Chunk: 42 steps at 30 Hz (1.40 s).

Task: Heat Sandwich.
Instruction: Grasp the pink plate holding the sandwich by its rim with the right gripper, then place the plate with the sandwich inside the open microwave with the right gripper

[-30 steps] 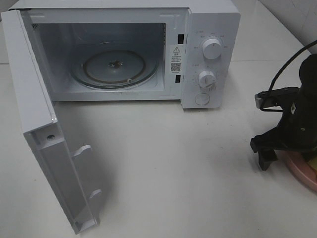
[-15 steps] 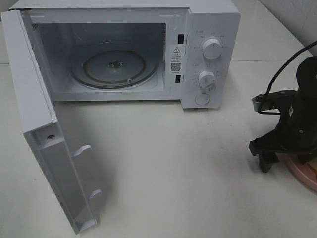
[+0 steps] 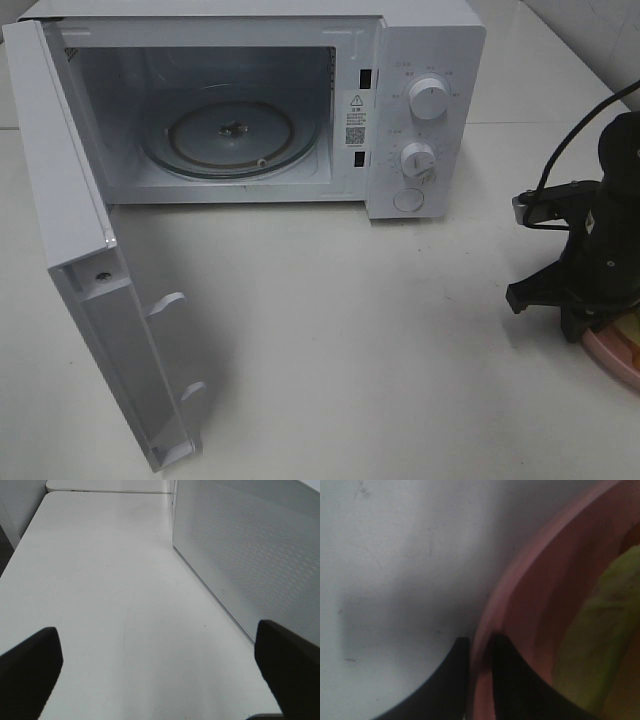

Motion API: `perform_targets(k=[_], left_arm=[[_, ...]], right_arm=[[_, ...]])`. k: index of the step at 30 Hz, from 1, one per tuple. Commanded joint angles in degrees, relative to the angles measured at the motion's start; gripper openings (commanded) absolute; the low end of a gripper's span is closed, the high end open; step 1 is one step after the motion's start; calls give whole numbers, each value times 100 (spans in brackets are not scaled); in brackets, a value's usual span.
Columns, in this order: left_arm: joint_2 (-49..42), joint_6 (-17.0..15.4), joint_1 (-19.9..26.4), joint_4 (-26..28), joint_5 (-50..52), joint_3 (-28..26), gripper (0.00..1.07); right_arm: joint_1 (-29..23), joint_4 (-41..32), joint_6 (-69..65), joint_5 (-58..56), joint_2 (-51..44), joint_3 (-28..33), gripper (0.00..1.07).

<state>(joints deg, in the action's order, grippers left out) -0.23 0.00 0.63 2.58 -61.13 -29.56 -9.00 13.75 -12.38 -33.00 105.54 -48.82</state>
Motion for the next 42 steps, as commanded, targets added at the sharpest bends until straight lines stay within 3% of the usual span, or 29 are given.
perform_targets(k=[1,42], left_arm=[[-115,0,-29,6,6,0,100],[-115,0,-29,6,6,0,100]], right_arm=[[23,-23,-17,23,57,29,0],[6,138,17,-138,57,29,0]])
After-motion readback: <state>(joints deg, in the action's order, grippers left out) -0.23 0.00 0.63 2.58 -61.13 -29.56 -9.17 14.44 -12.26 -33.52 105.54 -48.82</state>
